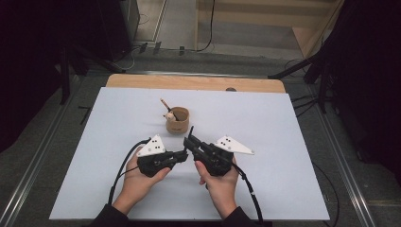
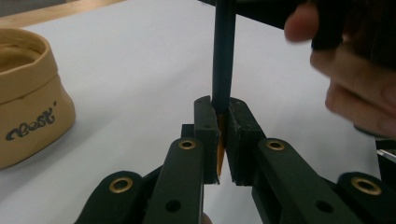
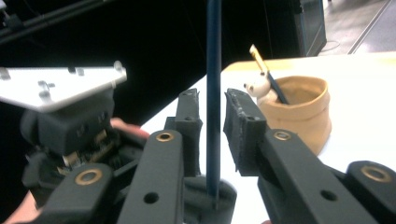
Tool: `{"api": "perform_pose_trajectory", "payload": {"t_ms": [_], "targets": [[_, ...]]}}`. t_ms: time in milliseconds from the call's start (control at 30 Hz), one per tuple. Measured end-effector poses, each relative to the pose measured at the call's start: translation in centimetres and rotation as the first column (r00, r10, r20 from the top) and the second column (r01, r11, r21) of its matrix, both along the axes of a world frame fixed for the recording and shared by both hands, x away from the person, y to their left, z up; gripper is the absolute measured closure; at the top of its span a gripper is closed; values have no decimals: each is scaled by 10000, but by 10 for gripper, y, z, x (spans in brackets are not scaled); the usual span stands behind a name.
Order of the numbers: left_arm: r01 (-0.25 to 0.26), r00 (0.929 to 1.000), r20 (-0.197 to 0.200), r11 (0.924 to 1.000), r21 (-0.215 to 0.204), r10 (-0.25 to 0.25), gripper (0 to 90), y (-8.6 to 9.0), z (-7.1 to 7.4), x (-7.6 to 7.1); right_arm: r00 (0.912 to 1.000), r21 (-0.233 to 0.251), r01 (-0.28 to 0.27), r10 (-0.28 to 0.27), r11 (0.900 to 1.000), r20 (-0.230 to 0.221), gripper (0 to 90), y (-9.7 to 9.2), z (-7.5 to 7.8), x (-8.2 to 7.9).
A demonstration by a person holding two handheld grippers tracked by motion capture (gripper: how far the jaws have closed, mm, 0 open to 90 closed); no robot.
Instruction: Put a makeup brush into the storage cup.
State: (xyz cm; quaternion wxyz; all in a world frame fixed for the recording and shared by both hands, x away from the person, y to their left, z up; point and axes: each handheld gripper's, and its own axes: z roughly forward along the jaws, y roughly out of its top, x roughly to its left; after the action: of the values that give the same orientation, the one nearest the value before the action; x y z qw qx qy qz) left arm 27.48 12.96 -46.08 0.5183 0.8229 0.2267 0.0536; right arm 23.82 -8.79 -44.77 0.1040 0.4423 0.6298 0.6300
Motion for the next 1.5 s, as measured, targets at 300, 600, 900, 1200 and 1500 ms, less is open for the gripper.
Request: {"api": "perform_pose_trajectory", "payload": {"t_ms": [300,600,900,1200,1500], "targets": [[-145,9998,109,9996,-253,147,848,2,3,-1,9993,-146,20,-25,9999,-377,772,10,-11,-2],[-70,9999,-132,9990,-450,64,844,0,1,1,9987,-330,16,-33,9995,-505,843,7,-11,0],[-232,9997,8,9980,-589,233,718,12,5,4,9982,-1176,551,-520,9915,297,843,-8,-2,2],[-663,9978,-113,9955,-676,657,708,28,17,10,9879,-3069,1132,-740,9450,1364,843,-14,-2,1],[-659,9978,-132,9954,-691,651,694,34,32,9,9839,-4509,1182,-429,8847,1738,843,-8,-14,-1]]}}
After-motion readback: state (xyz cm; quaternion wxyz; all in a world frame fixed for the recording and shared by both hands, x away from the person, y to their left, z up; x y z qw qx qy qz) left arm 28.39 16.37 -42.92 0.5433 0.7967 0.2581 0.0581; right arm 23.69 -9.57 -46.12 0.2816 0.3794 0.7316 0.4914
